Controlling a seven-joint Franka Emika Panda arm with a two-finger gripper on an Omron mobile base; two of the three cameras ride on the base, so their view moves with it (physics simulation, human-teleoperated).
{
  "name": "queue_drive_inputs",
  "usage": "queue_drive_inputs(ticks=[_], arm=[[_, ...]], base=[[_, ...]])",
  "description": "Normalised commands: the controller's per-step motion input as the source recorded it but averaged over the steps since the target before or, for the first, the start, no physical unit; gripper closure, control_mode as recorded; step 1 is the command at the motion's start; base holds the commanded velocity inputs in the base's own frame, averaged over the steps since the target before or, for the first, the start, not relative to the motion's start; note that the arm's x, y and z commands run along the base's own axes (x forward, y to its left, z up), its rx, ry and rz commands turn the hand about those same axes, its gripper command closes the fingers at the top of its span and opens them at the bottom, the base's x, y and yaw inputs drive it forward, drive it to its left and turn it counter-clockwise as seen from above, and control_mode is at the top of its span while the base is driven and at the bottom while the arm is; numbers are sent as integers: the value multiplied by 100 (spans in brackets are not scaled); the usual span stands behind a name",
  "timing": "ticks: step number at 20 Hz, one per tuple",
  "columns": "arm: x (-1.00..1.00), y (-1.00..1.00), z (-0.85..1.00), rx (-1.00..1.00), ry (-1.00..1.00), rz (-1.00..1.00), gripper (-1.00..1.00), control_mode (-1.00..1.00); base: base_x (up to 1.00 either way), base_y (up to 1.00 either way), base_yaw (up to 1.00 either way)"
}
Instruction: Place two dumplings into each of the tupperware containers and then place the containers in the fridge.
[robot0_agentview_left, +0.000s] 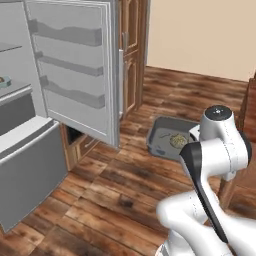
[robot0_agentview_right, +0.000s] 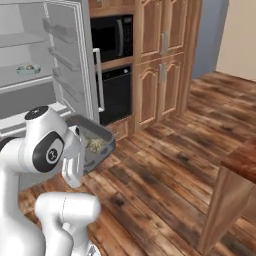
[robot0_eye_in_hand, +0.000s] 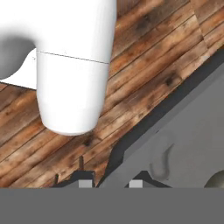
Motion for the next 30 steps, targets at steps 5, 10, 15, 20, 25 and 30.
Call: queue_drive_inputs(ticks=[5, 10, 15, 20, 25, 30], arm=[[0, 0, 0, 0, 0, 0, 100, 100], [0, 0, 0, 0, 0, 0, 100, 100], [0, 0, 0, 0, 0, 0, 100, 100], [0, 0, 0, 0, 0, 0, 100, 100], [0, 0, 0, 0, 0, 0, 100, 100], [0, 0, 0, 0, 0, 0, 100, 100]], base=[[-13, 23, 44], [27, 28, 32], [73, 14, 29], [94, 13, 33], [92, 0, 26], [83, 0, 25]])
